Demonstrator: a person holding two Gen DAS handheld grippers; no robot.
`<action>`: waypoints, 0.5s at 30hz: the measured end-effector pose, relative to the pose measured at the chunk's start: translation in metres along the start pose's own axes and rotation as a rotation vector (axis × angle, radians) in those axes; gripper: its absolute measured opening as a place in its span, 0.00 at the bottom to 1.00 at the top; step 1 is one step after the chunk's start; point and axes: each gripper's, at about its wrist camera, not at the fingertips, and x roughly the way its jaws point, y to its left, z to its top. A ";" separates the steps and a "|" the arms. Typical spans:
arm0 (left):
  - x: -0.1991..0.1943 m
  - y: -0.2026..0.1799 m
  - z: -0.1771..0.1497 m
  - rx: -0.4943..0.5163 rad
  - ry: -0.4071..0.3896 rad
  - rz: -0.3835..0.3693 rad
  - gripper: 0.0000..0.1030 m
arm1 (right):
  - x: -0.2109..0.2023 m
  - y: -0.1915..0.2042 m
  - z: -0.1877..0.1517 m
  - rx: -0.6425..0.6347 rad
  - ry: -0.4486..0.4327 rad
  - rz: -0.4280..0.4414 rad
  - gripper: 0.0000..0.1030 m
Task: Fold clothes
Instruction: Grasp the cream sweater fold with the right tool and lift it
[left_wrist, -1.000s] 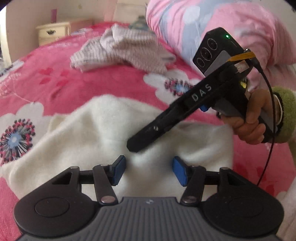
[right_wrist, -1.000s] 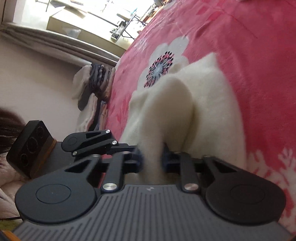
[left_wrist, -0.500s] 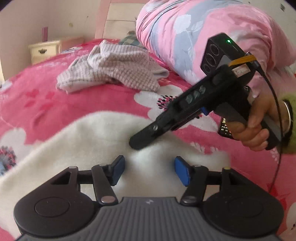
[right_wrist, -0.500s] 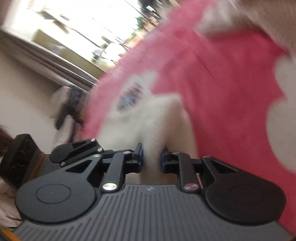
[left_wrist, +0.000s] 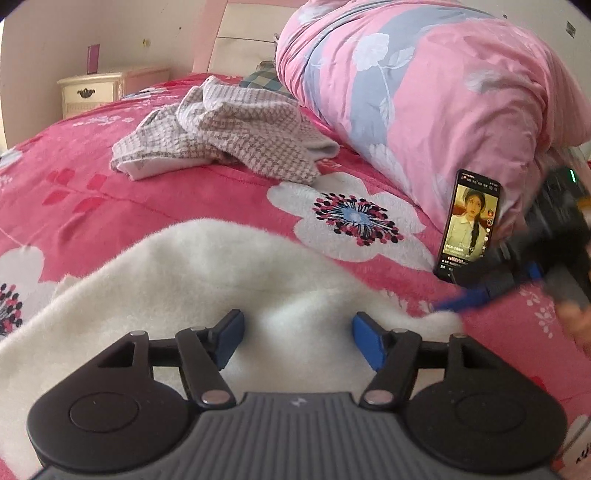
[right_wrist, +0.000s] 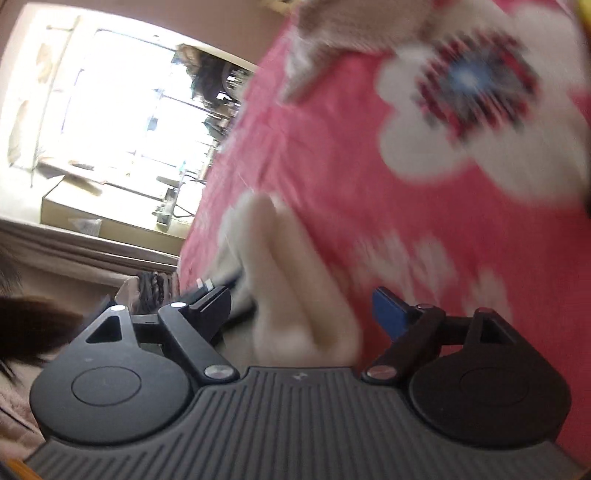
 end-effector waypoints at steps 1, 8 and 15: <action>0.000 0.002 0.000 -0.011 0.001 -0.005 0.65 | -0.002 -0.005 -0.009 0.025 0.009 -0.008 0.82; 0.005 0.015 0.005 -0.093 0.001 -0.042 0.66 | 0.020 0.009 -0.028 -0.021 -0.001 0.061 0.81; -0.017 0.041 0.013 -0.244 -0.004 -0.053 0.65 | 0.037 0.019 -0.028 -0.054 -0.020 0.087 0.73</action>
